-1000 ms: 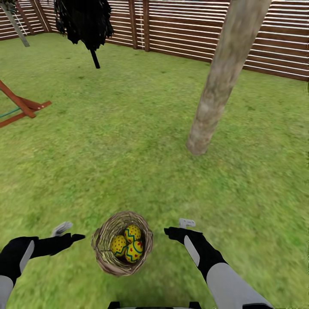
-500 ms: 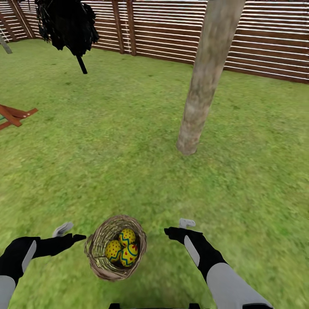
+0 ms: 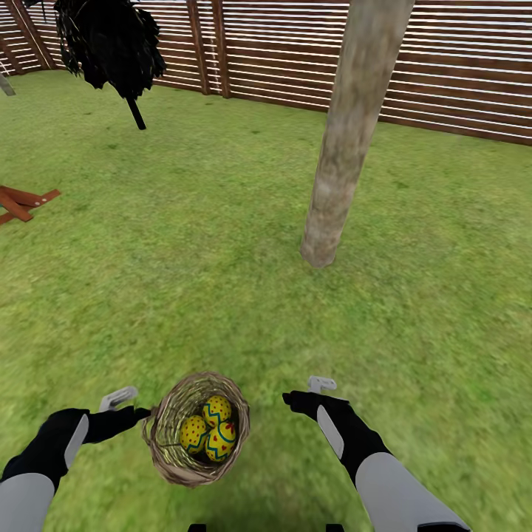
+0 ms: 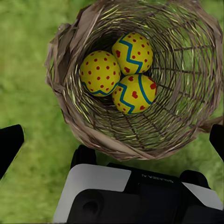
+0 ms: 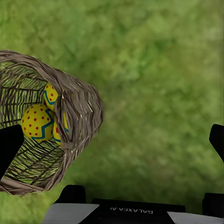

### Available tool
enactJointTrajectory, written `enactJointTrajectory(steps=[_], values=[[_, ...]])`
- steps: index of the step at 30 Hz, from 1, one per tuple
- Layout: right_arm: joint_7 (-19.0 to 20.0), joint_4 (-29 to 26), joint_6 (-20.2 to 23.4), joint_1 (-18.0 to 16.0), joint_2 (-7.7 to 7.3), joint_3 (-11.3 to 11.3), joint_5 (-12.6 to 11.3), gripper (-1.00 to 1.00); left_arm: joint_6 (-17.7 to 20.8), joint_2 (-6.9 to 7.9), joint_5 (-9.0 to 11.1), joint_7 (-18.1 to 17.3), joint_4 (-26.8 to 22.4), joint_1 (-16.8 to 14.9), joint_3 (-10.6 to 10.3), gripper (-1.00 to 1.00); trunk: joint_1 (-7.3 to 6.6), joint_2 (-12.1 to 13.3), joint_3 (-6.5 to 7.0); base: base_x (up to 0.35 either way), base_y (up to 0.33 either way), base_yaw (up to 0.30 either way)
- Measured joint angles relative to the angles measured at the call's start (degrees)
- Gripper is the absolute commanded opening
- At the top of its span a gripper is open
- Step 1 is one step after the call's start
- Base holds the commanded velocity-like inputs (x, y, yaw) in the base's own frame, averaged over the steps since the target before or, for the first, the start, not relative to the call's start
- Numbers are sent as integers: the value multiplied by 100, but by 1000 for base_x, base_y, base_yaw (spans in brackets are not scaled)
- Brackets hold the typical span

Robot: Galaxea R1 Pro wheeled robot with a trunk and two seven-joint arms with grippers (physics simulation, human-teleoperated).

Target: Take the three Easter eggs out of the wicker basket on the lawn in the garden, then place them on the lawn next to a single tree (choose any tree) so that all three eggs are next to the same tree and none are left in the basket.

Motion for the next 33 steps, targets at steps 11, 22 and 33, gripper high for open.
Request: enactJointTrajectory(steps=[11, 22, 33], values=[[-4, 0, -1, 0, 0, 1, 0, 100, -248, -209, -17, 186, 1, 0, -6, 100, 0, 0, 0, 0, 0, 0], [2, -2, 5, 0, 0, -5, -1, 100, -862, -814, -62, 1199, 225, -4, -61, 100, 0, 0, 0, 0, 0, 0], [5, -965, 50, -16, 0, 23, 0, 100, -1528, -901, -52, 1897, 654, -10, -76, 100, 0, 0, 0, 0, 0, 0]])
